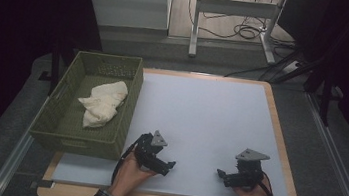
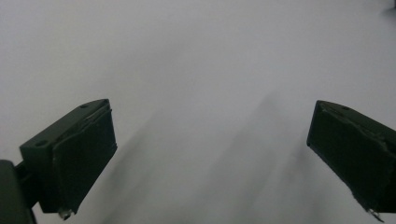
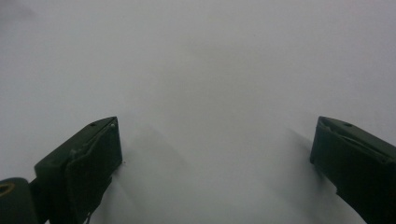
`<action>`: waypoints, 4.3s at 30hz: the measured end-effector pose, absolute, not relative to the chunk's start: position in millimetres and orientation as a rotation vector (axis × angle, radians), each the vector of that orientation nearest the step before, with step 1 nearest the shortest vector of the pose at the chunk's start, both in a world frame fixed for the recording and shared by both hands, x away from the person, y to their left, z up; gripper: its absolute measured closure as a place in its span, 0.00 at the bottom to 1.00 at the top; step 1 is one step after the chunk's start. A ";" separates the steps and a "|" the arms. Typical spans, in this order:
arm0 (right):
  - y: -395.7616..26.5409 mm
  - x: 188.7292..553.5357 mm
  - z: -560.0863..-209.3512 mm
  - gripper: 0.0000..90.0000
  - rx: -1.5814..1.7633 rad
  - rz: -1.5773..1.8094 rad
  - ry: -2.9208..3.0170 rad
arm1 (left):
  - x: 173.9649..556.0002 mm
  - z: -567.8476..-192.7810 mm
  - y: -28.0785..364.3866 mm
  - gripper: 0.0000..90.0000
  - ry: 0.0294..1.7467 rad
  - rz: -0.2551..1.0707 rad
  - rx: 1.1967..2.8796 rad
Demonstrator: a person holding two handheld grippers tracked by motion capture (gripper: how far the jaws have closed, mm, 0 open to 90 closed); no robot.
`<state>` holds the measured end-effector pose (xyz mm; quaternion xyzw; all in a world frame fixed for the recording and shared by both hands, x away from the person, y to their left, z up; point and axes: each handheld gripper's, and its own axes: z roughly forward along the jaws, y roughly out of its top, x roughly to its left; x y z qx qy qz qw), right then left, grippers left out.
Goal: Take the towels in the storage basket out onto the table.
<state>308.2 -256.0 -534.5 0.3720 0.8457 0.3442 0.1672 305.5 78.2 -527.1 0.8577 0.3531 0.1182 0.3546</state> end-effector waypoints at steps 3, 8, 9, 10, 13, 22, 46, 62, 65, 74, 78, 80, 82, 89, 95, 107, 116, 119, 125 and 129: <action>-256.0 308.2 -534.5 0.03 1.059 0.979 2.407 | 307.1 -524.4 77.1 0.01 0.910 0.304 2.220; -256.1 308.3 -534.4 0.02 1.059 0.980 2.406 | 310.9 -517.6 73.5 0.01 0.886 0.288 2.217; -256.1 308.3 -534.4 0.02 1.059 0.981 2.406 | 310.9 -517.6 73.5 0.01 0.886 0.288 2.217; -256.1 308.3 -534.5 0.03 1.059 0.981 2.406 | 312.0 -514.3 71.9 0.01 0.879 0.294 2.221; -256.2 308.3 -534.2 0.02 1.059 0.978 2.409 | 313.6 -507.8 69.5 0.01 0.873 0.298 2.234; -256.3 308.3 -534.2 0.02 1.060 0.978 2.408 | 323.0 -480.9 64.0 0.01 0.873 0.327 2.265; -256.6 308.6 -534.5 0.02 1.054 0.983 2.407 | 360.1 -417.4 93.4 0.00 0.922 0.350 2.285; -256.2 308.4 -534.6 0.02 1.054 0.980 2.407 | 387.0 -397.3 153.6 0.01 1.070 0.408 2.220; -256.1 308.4 -534.7 0.02 1.055 0.981 2.406 | 390.8 -396.2 165.8 0.02 1.100 0.432 2.215; -256.0 308.2 -534.7 0.02 1.054 0.979 2.406 | 402.4 -405.6 207.7 0.03 1.183 0.462 2.178; -256.0 308.2 -534.7 0.02 1.053 0.978 2.406 | 405.1 -408.7 220.6 0.02 1.198 0.467 2.177; -255.9 308.2 -534.7 0.02 1.053 0.978 2.406 | 407.0 -409.0 234.5 0.02 1.226 0.485 2.178; -255.9 308.2 -534.7 0.02 1.053 0.978 2.406 | 407.5 -408.9 239.4 0.02 1.237 0.488 2.169; -255.8 308.2 -534.7 0.02 1.052 0.976 2.406 | 415.5 -421.1 273.0 0.01 1.358 0.500 2.134; -255.8 308.2 -534.7 0.02 1.053 0.977 2.406 | 426.4 -442.3 282.7 0.00 1.396 0.456 2.148; -255.7 308.2 -534.7 0.02 1.053 0.977 2.405 | 453.9 -488.8 296.5 0.01 1.563 0.260 2.250; -255.7 308.2 -534.7 0.02 1.053 0.977 2.405 | 465.6 -510.4 288.9 0.05 1.610 0.129 2.421; -255.7 308.2 -534.8 0.02 1.052 0.977 2.405 | 464.9 -513.8 286.7 0.12 1.616 0.122 2.468; -255.6 308.1 -534.8 0.02 1.052 0.977 2.405 | 457.4 -506.1 283.4 0.52 1.576 0.131 2.520; -255.6 308.1 -534.8 0.02 1.052 0.977 2.404 | 452.9 -503.0 274.7 0.82 1.537 0.191 2.594</action>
